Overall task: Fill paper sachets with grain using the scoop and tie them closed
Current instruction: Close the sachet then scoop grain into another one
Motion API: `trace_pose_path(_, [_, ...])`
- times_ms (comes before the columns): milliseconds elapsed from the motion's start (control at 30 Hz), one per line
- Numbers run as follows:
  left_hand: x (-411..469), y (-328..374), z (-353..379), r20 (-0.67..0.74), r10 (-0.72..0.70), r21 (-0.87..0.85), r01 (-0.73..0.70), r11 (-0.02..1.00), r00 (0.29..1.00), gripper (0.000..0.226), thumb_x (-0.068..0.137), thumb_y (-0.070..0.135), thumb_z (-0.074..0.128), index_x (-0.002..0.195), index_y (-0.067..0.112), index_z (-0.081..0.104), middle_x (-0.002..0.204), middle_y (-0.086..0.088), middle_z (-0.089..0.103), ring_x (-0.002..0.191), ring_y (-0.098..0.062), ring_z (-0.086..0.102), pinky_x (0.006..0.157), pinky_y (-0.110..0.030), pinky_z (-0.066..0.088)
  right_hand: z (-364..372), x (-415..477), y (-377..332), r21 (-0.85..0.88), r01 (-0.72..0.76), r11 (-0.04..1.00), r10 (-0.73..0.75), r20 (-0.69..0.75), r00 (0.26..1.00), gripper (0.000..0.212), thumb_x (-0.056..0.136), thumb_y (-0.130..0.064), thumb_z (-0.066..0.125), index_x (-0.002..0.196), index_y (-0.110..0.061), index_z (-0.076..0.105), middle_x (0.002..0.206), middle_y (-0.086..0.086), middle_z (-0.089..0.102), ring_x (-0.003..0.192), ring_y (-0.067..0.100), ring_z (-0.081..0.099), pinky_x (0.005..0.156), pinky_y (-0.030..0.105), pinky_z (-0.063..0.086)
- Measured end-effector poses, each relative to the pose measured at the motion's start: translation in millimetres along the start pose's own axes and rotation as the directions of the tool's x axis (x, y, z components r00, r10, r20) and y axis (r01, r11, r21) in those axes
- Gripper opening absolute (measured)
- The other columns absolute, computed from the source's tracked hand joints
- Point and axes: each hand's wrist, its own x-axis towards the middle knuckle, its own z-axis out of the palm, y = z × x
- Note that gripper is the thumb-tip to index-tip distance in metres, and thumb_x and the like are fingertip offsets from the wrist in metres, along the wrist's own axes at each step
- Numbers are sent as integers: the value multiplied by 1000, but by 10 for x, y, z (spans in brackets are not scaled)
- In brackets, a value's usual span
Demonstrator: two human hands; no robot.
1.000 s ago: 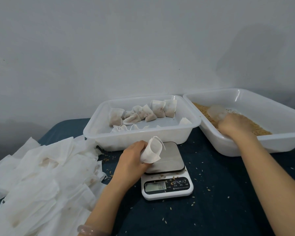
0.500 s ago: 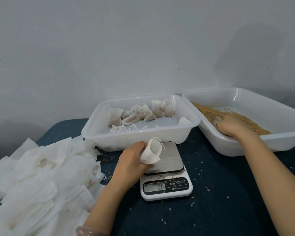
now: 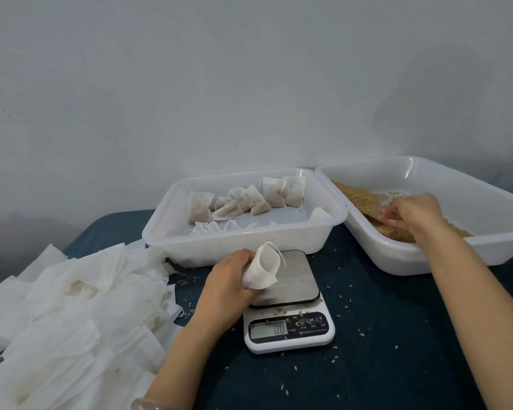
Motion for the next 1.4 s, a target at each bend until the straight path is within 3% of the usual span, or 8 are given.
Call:
trace_pose_path(133, [0,12,-5,-22,-6,1,6,1000,1000,16,82,26,71,89,28,56,85,12,61,79,-9,56,65,-26,42,-93,10,1,236,47,971,-36,-49,998,4,94,3,58,96,6,58,83,12,65,59,8,70,67,27,60])
trace_pose_path(300, [-5,34,-20,-31,-31,-59,29,998,999,17,82,29,71,92,29,56,85,13,64,81,-11,58,71,-37,50,-144,-89,-66,505,34,862,0,-66,998,23,93,-1,62,113,7,54,89,16,68,70,12,73,67,27,61])
trace_pose_path(533, [-6,26,-22,-43,-52,-91,48,995,998,20,82,31,71,95,34,56,86,16,65,81,-5,59,72,-38,52,-195,-171,-109,610,67,790,-8,-98,995,35,90,-4,68,120,8,55,101,19,71,78,14,75,65,22,59])
trace_pose_path(633, [-4,21,-23,-44,-58,-89,53,995,997,21,81,30,71,94,34,56,86,17,65,80,-4,59,71,-35,51,-211,-195,-112,630,63,774,-15,-82,997,33,90,-6,68,118,7,53,93,18,72,73,14,74,64,22,59])
trace_pose_path(833, [3,20,-49,-96,-78,-105,68,992,992,19,84,34,71,88,34,53,80,15,64,75,-7,59,65,-29,46,-169,-290,-110,586,49,808,-58,-3,998,17,91,-10,69,99,0,58,68,8,74,65,11,73,58,18,57])
trace_pose_path(1000, [12,-2,-80,-148,-176,-78,165,983,973,18,83,38,70,94,33,57,84,16,66,79,-9,61,68,-32,48,-61,-425,-124,487,-3,873,-119,220,968,13,91,-10,67,98,-2,60,81,13,76,65,9,71,56,16,55])
trace_pose_path(1167, [36,-109,-160,-157,-232,-75,222,972,960,21,79,38,74,89,35,56,82,21,65,80,-7,61,64,-28,45,57,-577,-143,253,-3,967,-111,432,895,24,91,-13,64,107,4,66,88,10,77,53,2,61,54,14,54])
trace_pose_path(1400, [47,-197,-233,-142,-279,-173,254,952,950,27,74,37,81,91,34,60,88,21,66,84,0,61,67,-24,46,141,-700,-172,139,78,987,-141,525,839,22,95,-16,60,110,0,63,89,11,77,54,2,62,54,15,54])
